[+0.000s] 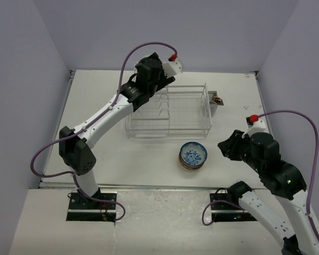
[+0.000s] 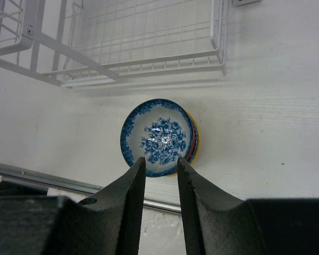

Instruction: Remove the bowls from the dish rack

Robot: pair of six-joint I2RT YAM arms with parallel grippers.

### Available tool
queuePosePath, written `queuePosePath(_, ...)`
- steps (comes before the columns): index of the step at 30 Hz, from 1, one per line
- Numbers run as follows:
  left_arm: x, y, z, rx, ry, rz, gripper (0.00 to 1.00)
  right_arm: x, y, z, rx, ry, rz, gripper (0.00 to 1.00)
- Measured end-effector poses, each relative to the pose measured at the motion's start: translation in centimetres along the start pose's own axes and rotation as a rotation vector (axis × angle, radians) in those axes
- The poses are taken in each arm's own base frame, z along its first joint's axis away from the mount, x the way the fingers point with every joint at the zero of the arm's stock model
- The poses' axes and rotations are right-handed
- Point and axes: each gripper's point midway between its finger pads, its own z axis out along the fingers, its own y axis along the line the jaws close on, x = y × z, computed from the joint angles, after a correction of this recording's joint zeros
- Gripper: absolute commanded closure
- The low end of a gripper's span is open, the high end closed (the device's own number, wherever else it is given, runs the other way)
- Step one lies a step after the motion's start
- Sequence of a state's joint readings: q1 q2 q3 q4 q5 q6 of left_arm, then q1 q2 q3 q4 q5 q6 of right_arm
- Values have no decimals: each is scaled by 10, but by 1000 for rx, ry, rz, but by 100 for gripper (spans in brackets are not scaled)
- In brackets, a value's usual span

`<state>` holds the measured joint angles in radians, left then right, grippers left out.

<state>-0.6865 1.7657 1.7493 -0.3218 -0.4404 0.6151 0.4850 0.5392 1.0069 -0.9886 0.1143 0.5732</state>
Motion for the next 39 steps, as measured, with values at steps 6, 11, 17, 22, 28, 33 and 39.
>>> queuePosePath(6, 0, 8, 11, -41, 2, 24, 51, -1, 0, -1, -2, -2, -20, 68)
queuePosePath(11, -2, 23, 12, -102, -2, 39, 77, -1, -1, -1, -2, -3, -29, 68)
queuePosePath(17, 8, 30, 6, -133, 18, 63, 94, 0, 0, -1, -8, 0, -35, 68)
queuePosePath(22, 15, 34, 0, -145, 28, 80, 100, 1, 3, -1, -23, 9, -36, 68)
queuePosePath(28, 15, 34, -2, -148, 21, 60, 100, 2, 3, -1, -28, 11, -36, 67)
queuePosePath(33, 9, 38, -10, -151, -8, -20, 100, 1, 4, -1, -30, 11, -36, 65)
queuePosePath(39, 0, 45, -35, -151, -62, -138, 100, 1, 5, 3, -25, 18, -36, 64)
